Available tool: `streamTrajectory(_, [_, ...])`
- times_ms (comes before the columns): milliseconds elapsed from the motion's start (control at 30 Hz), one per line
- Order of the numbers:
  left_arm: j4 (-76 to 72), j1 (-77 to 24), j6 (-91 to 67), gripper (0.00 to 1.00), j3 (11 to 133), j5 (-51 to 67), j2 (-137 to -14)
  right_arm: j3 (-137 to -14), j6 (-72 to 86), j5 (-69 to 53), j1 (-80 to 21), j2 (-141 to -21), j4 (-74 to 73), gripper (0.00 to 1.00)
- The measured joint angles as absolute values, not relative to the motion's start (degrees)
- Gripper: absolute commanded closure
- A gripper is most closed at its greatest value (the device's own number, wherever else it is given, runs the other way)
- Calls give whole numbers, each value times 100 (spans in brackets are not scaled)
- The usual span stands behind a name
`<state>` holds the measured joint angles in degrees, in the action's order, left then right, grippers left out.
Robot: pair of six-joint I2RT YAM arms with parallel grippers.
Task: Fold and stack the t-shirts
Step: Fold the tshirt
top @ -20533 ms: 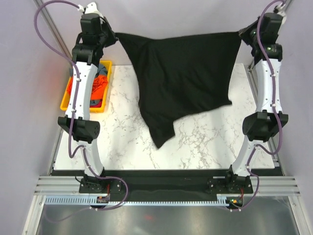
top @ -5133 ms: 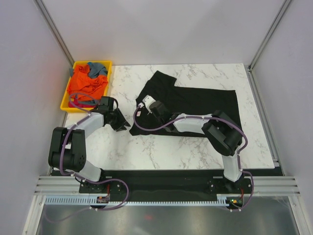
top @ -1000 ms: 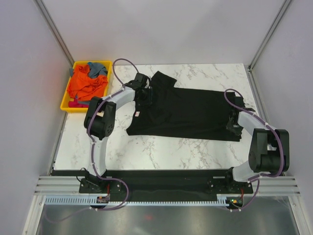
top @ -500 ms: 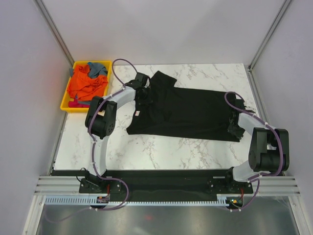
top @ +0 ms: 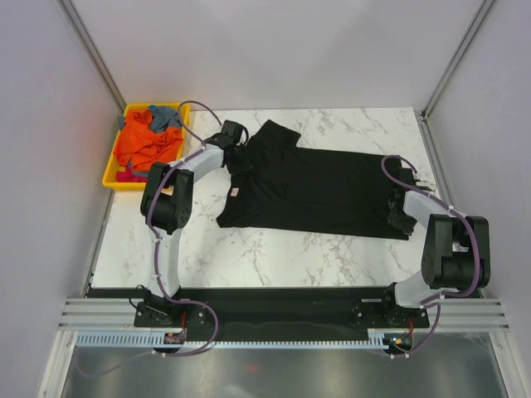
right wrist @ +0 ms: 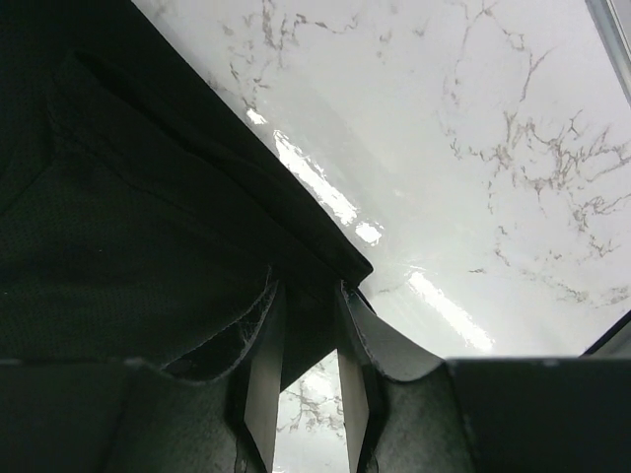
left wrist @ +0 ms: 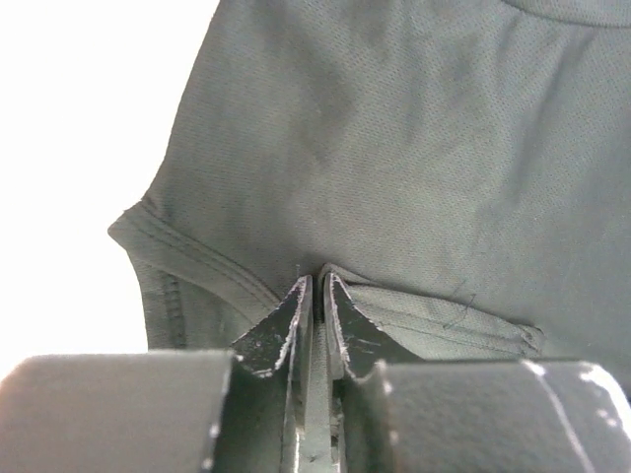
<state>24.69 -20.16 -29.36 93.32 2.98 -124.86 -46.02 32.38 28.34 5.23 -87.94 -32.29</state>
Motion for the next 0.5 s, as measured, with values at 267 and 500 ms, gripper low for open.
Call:
streamTrajectory(267, [2497, -1992, -2987, 62, 9330, 311, -12178, -4762, 3308, 2803, 554, -8757, -3500, 62])
streamTrajectory(500, [2617, -1994, -3000, 67, 8958, 272, -11150, -5236, 3319, 2534, 565, -8440, -3708, 61])
